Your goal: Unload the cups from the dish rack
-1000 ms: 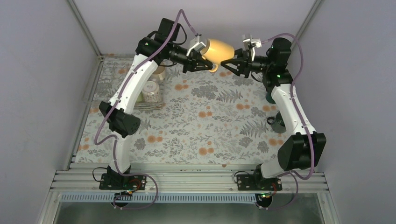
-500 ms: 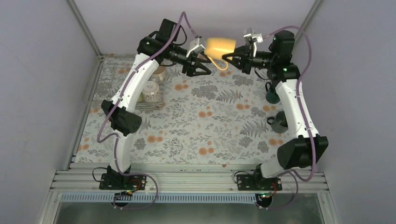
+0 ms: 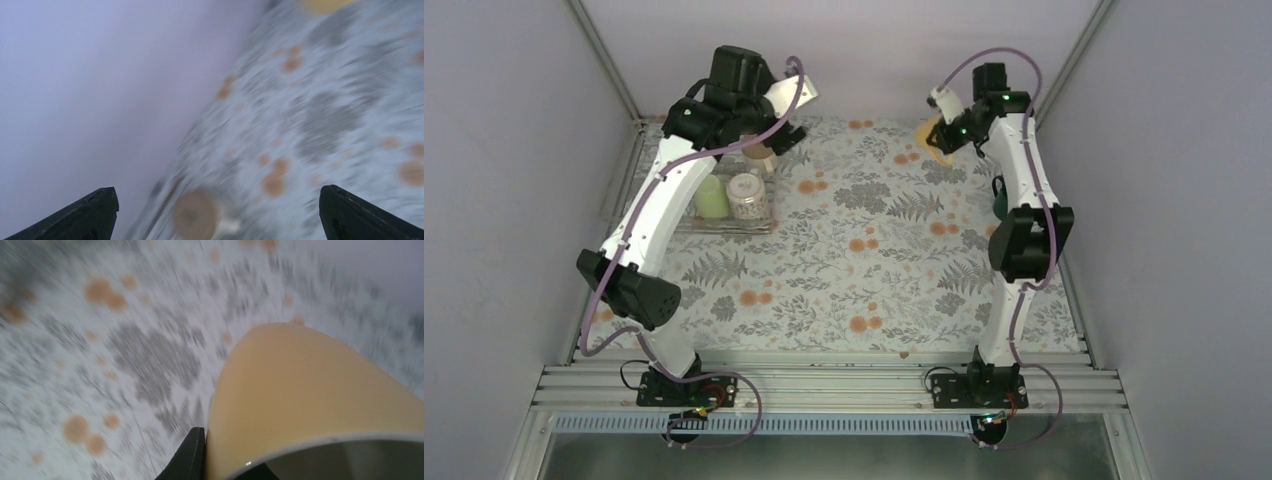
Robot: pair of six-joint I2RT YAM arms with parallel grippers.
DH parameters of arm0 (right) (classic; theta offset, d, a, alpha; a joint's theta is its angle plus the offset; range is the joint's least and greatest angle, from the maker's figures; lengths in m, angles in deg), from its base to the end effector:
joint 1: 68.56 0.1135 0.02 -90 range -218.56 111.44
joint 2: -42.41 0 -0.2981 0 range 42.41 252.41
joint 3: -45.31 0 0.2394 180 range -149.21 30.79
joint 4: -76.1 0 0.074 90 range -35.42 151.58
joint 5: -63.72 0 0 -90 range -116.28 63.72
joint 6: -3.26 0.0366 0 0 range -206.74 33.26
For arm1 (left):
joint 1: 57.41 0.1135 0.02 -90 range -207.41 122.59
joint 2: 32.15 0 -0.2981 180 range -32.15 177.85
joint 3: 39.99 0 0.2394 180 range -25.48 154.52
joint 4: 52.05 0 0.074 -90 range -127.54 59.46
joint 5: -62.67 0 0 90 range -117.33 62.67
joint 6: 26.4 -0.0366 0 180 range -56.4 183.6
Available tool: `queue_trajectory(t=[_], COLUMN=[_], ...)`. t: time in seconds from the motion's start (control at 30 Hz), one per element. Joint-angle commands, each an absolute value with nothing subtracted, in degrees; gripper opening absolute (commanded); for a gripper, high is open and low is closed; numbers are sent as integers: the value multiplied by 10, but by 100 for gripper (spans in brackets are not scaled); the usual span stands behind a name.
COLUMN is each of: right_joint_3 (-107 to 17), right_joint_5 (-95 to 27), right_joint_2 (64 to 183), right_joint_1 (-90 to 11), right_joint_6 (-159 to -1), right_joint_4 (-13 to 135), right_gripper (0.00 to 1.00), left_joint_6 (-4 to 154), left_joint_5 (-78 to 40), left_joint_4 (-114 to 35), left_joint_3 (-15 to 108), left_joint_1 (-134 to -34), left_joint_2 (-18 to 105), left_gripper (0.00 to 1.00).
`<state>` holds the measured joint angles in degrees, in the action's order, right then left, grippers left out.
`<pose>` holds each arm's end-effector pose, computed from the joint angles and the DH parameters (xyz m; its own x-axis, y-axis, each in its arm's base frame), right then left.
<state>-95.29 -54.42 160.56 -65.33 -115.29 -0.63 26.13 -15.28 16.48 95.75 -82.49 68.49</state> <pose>0.4423 0.0422 0.3815 -0.5569 -0.4535 -0.6958 -0.6725 0.7379 0.0573 0.3251 -0.1606 0.4836 -0.0478 0.6793 -0.7323 0.7578 0.5023 0.4164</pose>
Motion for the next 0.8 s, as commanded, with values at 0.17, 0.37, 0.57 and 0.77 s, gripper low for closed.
queue_trajectory(t=[0.17, 0.37, 0.57, 0.77], right_joint_3=[-907, -825, -808, -809], right_joint_5=[-338, -282, -263, -247], right_joint_2=[1640, 1641, 1664, 1673], right_joint_1=[-657, -659, -661, -663], right_joint_6=[-1242, -1253, -1252, -1250], right_joint_4=[-102, -68, -62, -50], right_gripper=[4, 4, 4, 4], left_joint_6=[325, 344, 402, 427], left_joint_5=[-355, -369, -329, -304], left_joint_4=[25, -67, -100, -109], left_joint_3=[864, 754, 722, 711], left_joint_1=[-664, -616, -569, -545], left_joint_2=[656, 618, 616, 629], left_gripper=[100, 100, 100, 100])
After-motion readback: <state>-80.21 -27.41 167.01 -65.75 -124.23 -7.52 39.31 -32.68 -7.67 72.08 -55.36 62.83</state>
